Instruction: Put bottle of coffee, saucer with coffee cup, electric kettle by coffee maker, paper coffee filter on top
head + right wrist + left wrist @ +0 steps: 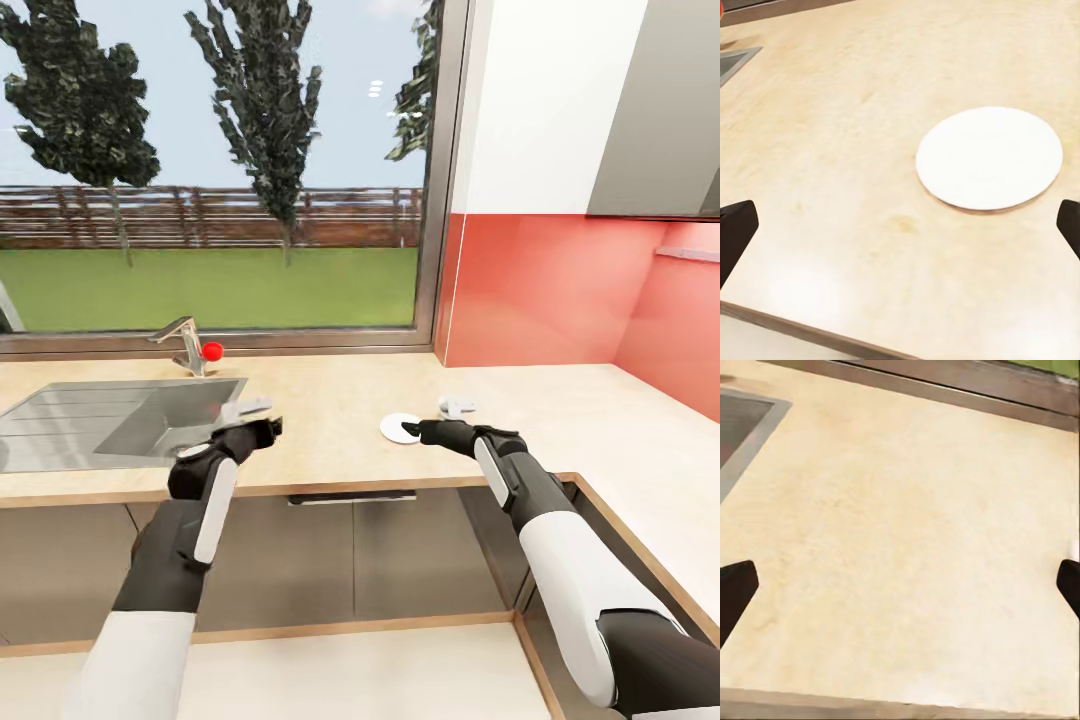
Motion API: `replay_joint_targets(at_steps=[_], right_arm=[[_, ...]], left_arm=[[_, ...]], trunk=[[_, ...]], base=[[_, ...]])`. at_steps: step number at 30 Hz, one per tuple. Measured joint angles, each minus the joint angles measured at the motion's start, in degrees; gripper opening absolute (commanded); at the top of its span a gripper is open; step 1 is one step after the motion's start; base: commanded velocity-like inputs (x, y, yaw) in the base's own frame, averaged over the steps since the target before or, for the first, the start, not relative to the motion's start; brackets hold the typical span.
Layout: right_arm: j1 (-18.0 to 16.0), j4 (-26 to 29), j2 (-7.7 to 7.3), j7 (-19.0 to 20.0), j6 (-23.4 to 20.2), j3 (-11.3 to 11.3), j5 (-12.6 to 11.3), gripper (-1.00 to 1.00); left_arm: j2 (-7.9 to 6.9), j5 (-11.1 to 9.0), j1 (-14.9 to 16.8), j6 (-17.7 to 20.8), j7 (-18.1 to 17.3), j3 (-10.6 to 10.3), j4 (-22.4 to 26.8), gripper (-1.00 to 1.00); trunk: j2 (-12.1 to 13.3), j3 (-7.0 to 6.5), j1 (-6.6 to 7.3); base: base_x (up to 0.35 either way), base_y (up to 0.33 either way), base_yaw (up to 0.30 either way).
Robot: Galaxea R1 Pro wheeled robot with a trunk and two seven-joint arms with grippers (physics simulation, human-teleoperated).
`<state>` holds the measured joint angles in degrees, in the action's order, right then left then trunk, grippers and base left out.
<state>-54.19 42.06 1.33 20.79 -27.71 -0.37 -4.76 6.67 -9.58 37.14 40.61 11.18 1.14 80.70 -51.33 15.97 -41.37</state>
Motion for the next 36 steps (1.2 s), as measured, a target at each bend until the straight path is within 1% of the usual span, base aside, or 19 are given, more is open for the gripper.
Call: replay_joint_targets(at_steps=[2, 3, 4, 5, 6, 9, 10, 12, 15, 17, 18, 19, 20, 21, 22, 24, 27, 30, 36], right_arm=[[0.00, 0.04, 0.09, -0.05, -0.13, -0.06, 0.03, 1.00], [0.00, 0.02, 0.10, -0.07, -0.21, -0.13, 0.05, 1.00], [0.00, 0.01, 0.06, -0.08, -0.29, -0.18, 0.05, 1.00], [0.00, 0.03, 0.03, -0.10, -0.48, -0.21, 0.06, 1.00], [0.00, 0.03, 0.04, -0.12, -0.66, -0.23, 0.06, 1.00], [0.00, 0.11, -0.01, -0.13, -4.19, -0.26, 0.07, 1.00], [-0.01, 0.21, -0.05, -0.12, -6.68, -0.28, 0.07, 1.00], [-0.11, 1.96, -0.15, -0.08, -15.32, -0.32, 0.09, 1.00], [-0.27, 7.31, -0.19, -0.30, -20.71, -0.35, 0.05, 1.00], [-0.53, 9.37, -0.20, -0.35, -23.60, -0.35, 0.10, 1.00], [-0.59, 9.67, -0.19, -0.35, -24.65, -0.35, 0.11, 1.00], [-0.63, 9.83, -0.16, -0.36, -25.38, -0.35, 0.11, 1.00], [-0.67, 10.05, -0.13, -0.34, -26.26, -0.31, 0.11, 1.00], [-0.68, 10.17, -0.13, -0.31, -26.44, -0.30, 0.08, 1.00], [-0.69, 10.26, -0.12, -0.30, -26.53, -0.29, 0.06, 1.00], [-0.69, 10.33, -0.12, -0.25, -26.60, -0.28, 0.06, 1.00], [-0.69, 10.33, -0.12, -0.19, -26.62, -0.32, 0.04, 1.00], [-0.69, 10.30, -0.09, -0.11, -26.63, -0.32, 0.03, 1.00], [-0.70, 10.29, -0.02, -0.08, -26.57, -0.06, 0.04, 1.00]], left_arm=[[-0.12, -1.03, 5.08, 6.51, -7.02, -0.06, -5.84, 1.00], [-0.16, -1.78, 8.72, 10.48, -10.34, -0.10, -9.84, 1.00], [-0.15, -2.14, 11.22, 12.47, -11.86, -0.11, -12.30, 1.00], [-0.14, -2.49, 13.57, 13.76, -12.86, -0.10, -14.84, 1.00], [-0.12, -2.60, 14.77, 14.24, -13.24, -0.10, -16.29, 1.00], [-0.04, -3.71, 20.75, 15.71, -14.30, -0.11, -26.82, 1.00], [-0.03, -4.31, 22.37, 15.92, -14.56, -0.11, -30.74, 1.00], [-0.23, -5.82, 26.01, 16.11, -17.07, -0.11, -40.29, 1.00], [-0.16, -6.18, 27.47, 16.01, -22.30, -0.26, -45.10, 1.00], [0.05, -5.92, 27.72, 16.01, -25.85, -1.79, -45.97, 1.00], [0.11, -5.90, 27.73, 16.01, -27.20, -3.70, -46.11, 1.00], [0.15, -5.88, 27.74, 15.99, -28.50, -6.43, -46.20, 1.00], [0.13, -6.19, 27.69, 15.60, -31.11, -13.56, -46.16, 1.00], [0.13, -5.98, 27.64, 15.33, -31.99, -15.71, -46.12, 1.00], [0.16, -5.97, 27.57, 15.10, -32.56, -16.98, -46.08, 1.00], [0.19, -6.00, 27.47, 14.69, -33.14, -18.28, -46.03, 1.00], [0.20, -6.10, 27.37, 14.11, -33.39, -18.80, -46.08, 1.00], [0.10, -6.26, 27.33, 13.90, -33.51, -18.79, -46.31, 1.00], [-0.04, -6.22, 27.26, 13.79, -33.49, -18.71, -46.51, 1.00]], trunk=[[0.00, 0.00, 0.00], [0.00, -0.01, 0.00], [-0.01, 0.00, 0.00], [-0.01, 0.00, 0.00], [-0.01, 0.00, 0.00], [0.00, 0.01, 0.00], [0.00, 0.01, 0.00], [-0.01, 0.01, 0.00], [-0.01, 0.00, 0.00], [-0.01, 0.01, 0.00], [-0.01, 0.01, 0.00], [-0.01, 0.01, 0.00], [-0.01, 0.01, 0.00], [-0.01, 0.01, 0.00], [-0.01, 0.01, 0.00], [-0.01, 0.01, 0.00], [-0.01, 0.01, 0.00], [-0.01, 0.01, 0.01], [-0.02, 0.01, 0.04]], base=[[0.000, 0.000, 0.000], [0.000, 0.000, 0.000], [0.000, 0.000, 0.000], [0.000, 0.000, 0.000], [0.000, 0.000, 0.000], [0.000, 0.000, 0.000], [0.000, 0.000, 0.000], [0.000, 0.000, 0.000], [0.000, 0.000, 0.000], [0.000, 0.000, 0.000], [0.000, 0.000, 0.000], [0.000, 0.000, 0.000], [0.000, 0.000, 0.000], [0.000, 0.000, 0.000], [0.000, 0.000, 0.000], [0.000, 0.000, 0.000], [0.000, 0.000, 0.000], [0.062, 0.000, 0.000], [0.291, 0.000, 0.000]])
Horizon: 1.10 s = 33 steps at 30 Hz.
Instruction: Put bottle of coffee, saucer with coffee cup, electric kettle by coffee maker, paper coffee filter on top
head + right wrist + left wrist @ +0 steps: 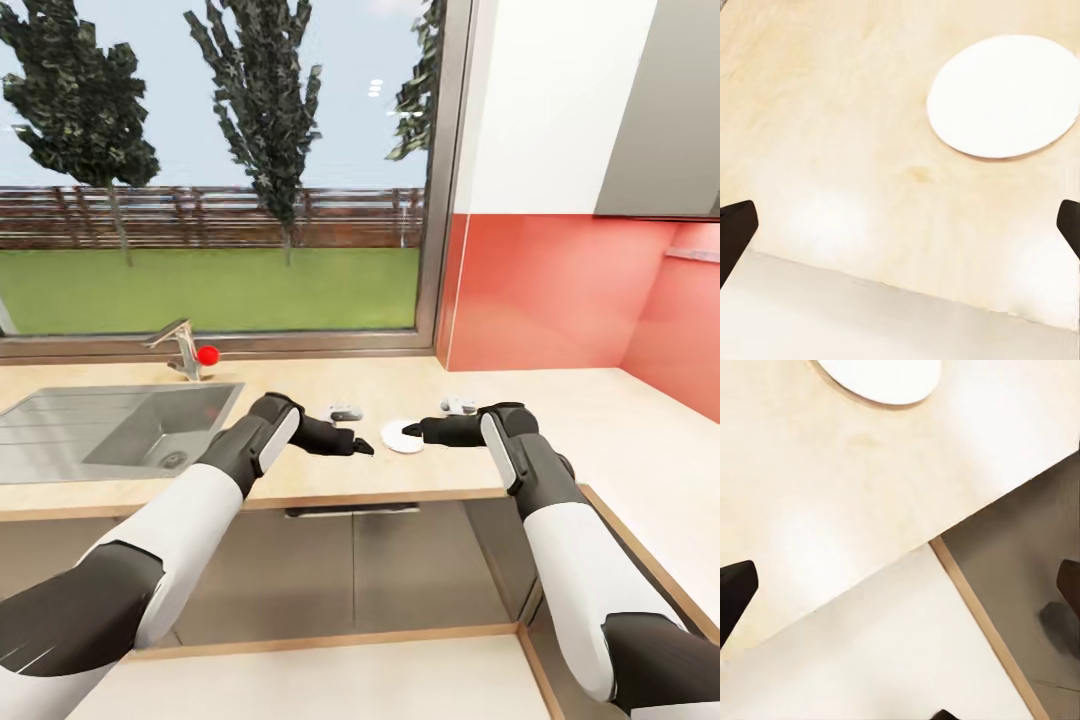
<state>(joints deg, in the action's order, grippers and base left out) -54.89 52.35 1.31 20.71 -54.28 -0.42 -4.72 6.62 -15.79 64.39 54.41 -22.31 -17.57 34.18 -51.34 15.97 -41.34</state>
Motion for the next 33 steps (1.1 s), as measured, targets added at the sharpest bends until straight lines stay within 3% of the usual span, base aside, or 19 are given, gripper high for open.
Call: replay_joint_targets(at_steps=[19, 33], right_arm=[[0.26, -0.26, 0.00, 0.01, 0.02, 0.11, 0.00, 1.00], [0.26, -0.26, 0.00, 0.01, 0.02, 0.11, 0.01, 1.00]], left_arm=[[0.24, -0.06, -0.13, -0.10, -0.01, -0.15, -1.59, 1.00], [0.04, 0.10, -0.20, -0.32, -0.05, 0.05, -3.75, 1.00]], trunk=[[0.00, 0.00, 0.00], [0.01, 0.00, -0.03]], base=[[0.342, 0.000, 0.000], [0.033, 0.000, 0.000]])
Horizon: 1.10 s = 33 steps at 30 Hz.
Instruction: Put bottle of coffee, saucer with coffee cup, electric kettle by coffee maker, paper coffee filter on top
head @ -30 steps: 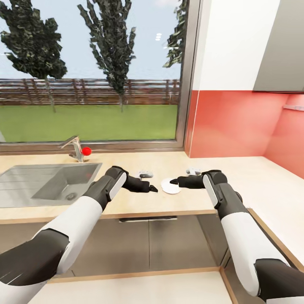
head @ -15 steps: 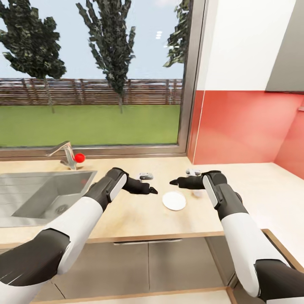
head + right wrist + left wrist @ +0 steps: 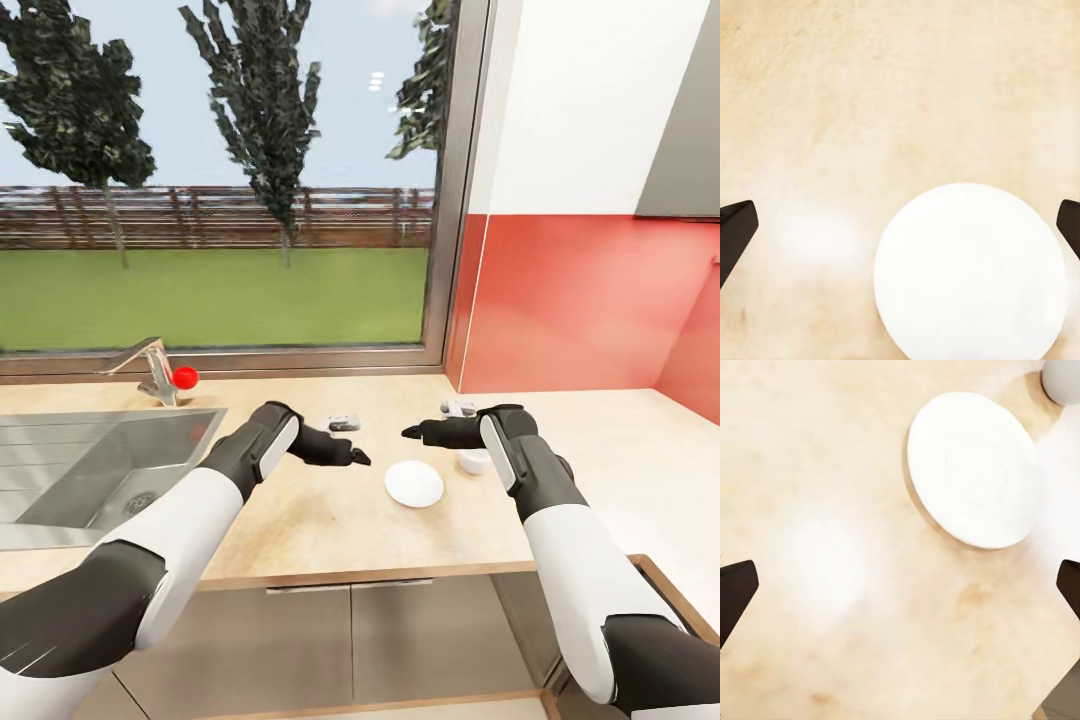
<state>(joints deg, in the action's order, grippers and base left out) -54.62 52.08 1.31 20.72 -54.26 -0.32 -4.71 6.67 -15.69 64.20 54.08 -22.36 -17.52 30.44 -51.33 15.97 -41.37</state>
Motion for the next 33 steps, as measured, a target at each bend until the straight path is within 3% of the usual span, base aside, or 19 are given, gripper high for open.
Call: replay_joint_targets(at_steps=[33], right_arm=[[0.35, -0.18, 0.00, 0.16, 0.17, 0.00, -0.01, 1.00]], left_arm=[[0.13, 0.10, -1.57, 0.04, -0.10, -0.07, -0.31, 1.00]], trunk=[[0.00, 0.00, 0.00]], base=[[0.008, 0.000, 0.000]])
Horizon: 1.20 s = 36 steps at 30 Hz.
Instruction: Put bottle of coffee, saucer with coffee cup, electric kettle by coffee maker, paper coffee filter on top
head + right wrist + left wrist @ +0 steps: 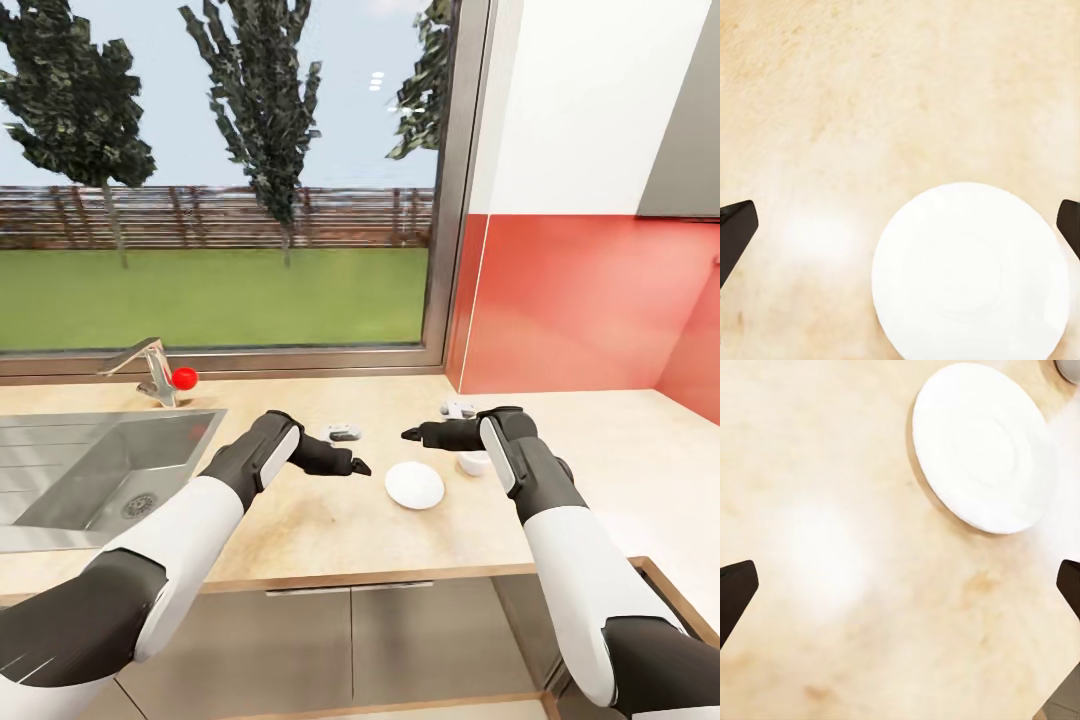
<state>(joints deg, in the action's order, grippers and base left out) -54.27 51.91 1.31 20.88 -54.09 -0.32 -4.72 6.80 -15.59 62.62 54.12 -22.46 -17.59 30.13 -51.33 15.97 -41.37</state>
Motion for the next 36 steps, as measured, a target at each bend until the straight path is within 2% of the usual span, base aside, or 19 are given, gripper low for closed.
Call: replay_joint_targets(at_steps=[5, 13, 23, 25, 26, 27, 28, 36], right_arm=[[0.00, -0.25, 0.00, 0.01, 0.07, 0.00, -0.03, 1.00], [0.00, -0.37, 0.00, -0.11, 0.09, 0.00, 0.01, 1.00], [0.00, -0.52, -0.09, -0.24, 0.09, -0.01, 0.01, 1.00], [0.00, -0.57, -0.09, -0.25, 0.09, -0.02, 0.01, 1.00], [0.02, -0.69, -0.09, -0.24, 0.09, -0.01, 0.01, 1.00], [0.04, -2.16, -0.08, -0.16, 0.09, 0.00, 0.01, 1.00], [0.02, -3.20, -0.09, -0.11, 0.09, 0.00, -0.02, 1.00], [0.00, -4.57, -0.09, -0.08, 0.09, 0.00, -0.06, 1.00]], left_arm=[[0.00, -0.05, -0.01, 0.00, 0.00, 0.00, -0.01, 1.00], [0.00, -0.13, -0.01, 0.01, 0.01, 0.00, -0.01, 1.00], [0.01, -0.27, -0.01, 0.00, -0.06, 0.00, 0.00, 1.00], [0.00, -1.29, -0.01, 0.01, -0.01, -0.02, 0.00, 1.00], [-0.01, -2.89, -0.01, 0.00, 0.09, -0.05, 0.00, 1.00], [-0.02, -5.84, -0.07, -0.19, 0.29, -0.09, 0.00, 1.00], [-0.02, -6.69, -0.08, -0.47, 0.30, -0.09, 0.00, 1.00], [-0.06, -7.63, -0.17, -1.22, 0.30, -0.09, -0.01, 1.00]], trunk=[[0.00, 0.00, 0.01], [-0.01, 0.00, 0.02], [0.00, 0.00, 0.00], [-0.01, 0.00, 0.01], [0.00, 0.00, 0.02], [0.00, 0.00, 0.02], [0.00, 0.00, 0.01], [0.00, 0.00, 0.00]], base=[[0.045, 0.000, 0.000], [0.258, 0.000, 0.000], [0.034, 0.000, 0.000], [0.124, -0.037, 0.000], [0.199, -0.121, 0.000], [0.131, -0.068, 0.000], [0.105, -0.054, 0.000], [0.017, -0.009, 0.000]])
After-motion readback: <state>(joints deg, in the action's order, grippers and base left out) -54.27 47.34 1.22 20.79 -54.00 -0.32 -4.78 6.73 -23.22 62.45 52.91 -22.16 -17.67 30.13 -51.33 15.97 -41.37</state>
